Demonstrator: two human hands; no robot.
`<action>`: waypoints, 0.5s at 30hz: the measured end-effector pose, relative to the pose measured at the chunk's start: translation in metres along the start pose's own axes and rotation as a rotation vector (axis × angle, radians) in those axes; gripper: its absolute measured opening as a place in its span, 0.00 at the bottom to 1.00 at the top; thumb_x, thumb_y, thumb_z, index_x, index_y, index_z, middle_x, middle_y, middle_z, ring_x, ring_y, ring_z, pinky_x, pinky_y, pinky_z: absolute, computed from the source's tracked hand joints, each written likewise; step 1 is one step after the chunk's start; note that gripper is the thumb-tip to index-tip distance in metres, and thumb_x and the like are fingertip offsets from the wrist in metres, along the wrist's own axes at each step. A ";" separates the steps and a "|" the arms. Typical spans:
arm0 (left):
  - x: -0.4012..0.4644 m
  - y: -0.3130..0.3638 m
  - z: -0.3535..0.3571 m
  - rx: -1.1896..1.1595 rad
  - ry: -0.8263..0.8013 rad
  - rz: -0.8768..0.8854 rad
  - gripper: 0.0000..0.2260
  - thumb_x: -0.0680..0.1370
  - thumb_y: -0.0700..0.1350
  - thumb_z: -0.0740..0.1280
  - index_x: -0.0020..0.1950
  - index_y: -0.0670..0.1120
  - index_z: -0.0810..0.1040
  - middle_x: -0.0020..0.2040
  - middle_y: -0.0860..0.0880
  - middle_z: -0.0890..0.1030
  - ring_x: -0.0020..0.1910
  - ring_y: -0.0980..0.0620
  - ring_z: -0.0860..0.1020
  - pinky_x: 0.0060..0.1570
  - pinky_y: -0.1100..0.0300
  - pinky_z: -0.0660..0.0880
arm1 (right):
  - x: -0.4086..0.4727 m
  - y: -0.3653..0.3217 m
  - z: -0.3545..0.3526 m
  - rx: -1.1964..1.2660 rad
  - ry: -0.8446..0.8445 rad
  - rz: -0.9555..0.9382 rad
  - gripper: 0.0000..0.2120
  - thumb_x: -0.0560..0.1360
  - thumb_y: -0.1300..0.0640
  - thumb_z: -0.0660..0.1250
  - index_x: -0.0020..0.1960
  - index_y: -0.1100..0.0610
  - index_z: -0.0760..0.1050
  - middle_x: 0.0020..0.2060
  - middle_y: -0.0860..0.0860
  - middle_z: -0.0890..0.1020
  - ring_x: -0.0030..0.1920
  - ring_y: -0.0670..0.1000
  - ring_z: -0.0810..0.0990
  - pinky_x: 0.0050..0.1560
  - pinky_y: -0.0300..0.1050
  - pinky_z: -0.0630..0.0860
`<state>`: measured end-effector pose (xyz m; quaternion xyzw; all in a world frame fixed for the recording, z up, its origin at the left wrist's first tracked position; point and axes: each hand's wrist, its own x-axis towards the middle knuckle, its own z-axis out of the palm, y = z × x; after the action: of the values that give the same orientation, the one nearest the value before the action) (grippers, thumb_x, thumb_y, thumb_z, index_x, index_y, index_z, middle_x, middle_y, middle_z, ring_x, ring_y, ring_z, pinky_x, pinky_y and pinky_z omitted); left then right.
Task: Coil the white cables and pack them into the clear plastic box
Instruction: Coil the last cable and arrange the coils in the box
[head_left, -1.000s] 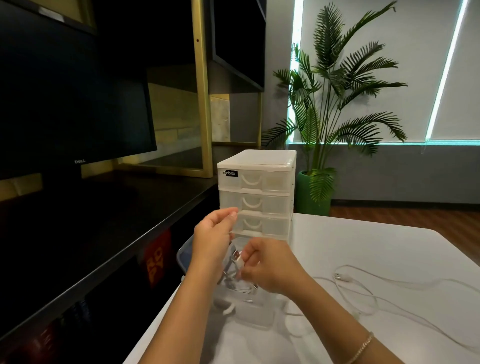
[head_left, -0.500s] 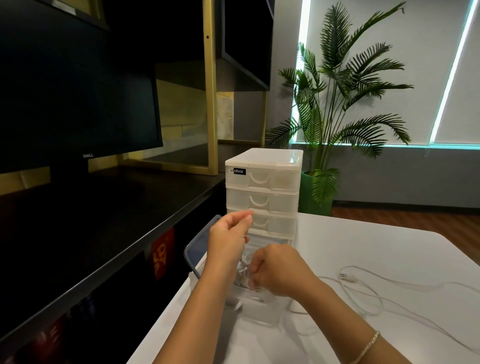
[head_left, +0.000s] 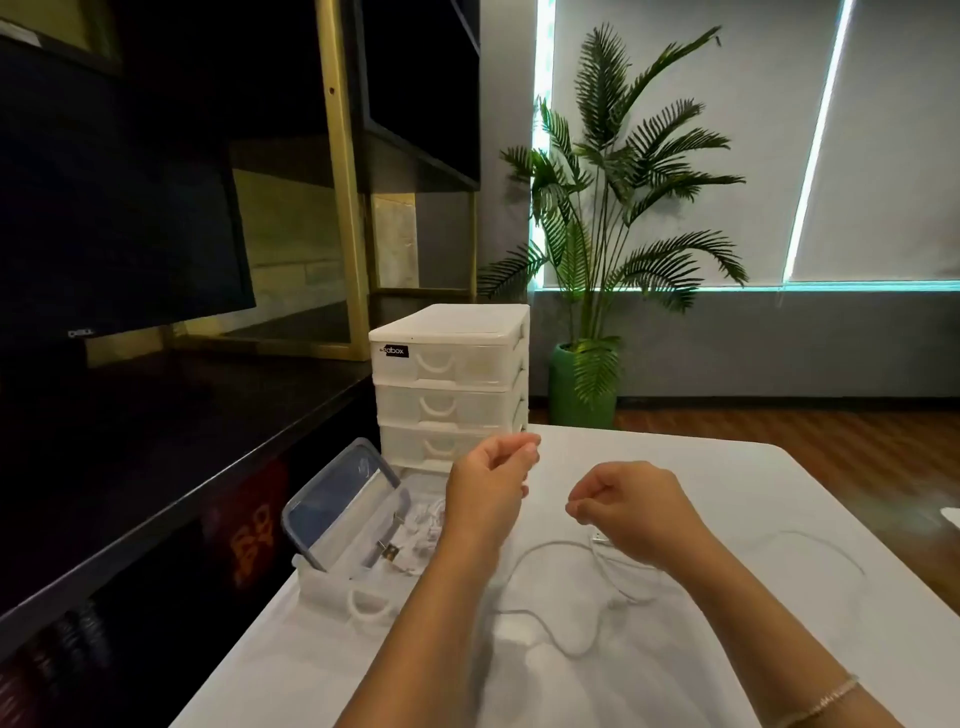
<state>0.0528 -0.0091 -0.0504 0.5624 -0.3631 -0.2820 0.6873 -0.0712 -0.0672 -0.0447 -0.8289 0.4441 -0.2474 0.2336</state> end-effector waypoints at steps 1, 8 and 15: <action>-0.002 -0.003 0.009 0.028 -0.019 0.000 0.06 0.78 0.42 0.65 0.45 0.52 0.79 0.42 0.54 0.80 0.44 0.56 0.76 0.44 0.64 0.75 | -0.002 0.008 -0.003 -0.005 0.010 0.011 0.02 0.72 0.55 0.70 0.41 0.50 0.79 0.38 0.44 0.80 0.41 0.43 0.78 0.45 0.37 0.75; -0.010 -0.024 0.048 0.188 -0.140 -0.040 0.06 0.78 0.42 0.64 0.49 0.51 0.79 0.44 0.55 0.79 0.44 0.59 0.76 0.48 0.63 0.76 | -0.011 0.052 -0.010 -0.009 0.041 0.098 0.02 0.72 0.56 0.70 0.44 0.53 0.81 0.37 0.44 0.78 0.42 0.45 0.77 0.46 0.36 0.74; -0.010 -0.047 0.051 0.305 -0.174 -0.035 0.06 0.77 0.41 0.65 0.47 0.52 0.80 0.43 0.57 0.79 0.44 0.60 0.76 0.53 0.60 0.76 | -0.013 0.091 -0.009 -0.080 0.166 0.229 0.06 0.74 0.56 0.67 0.50 0.52 0.79 0.49 0.49 0.82 0.51 0.51 0.78 0.56 0.46 0.74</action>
<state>0.0064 -0.0401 -0.0930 0.6400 -0.4499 -0.2832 0.5548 -0.1395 -0.1030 -0.0953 -0.7580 0.5632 -0.2689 0.1894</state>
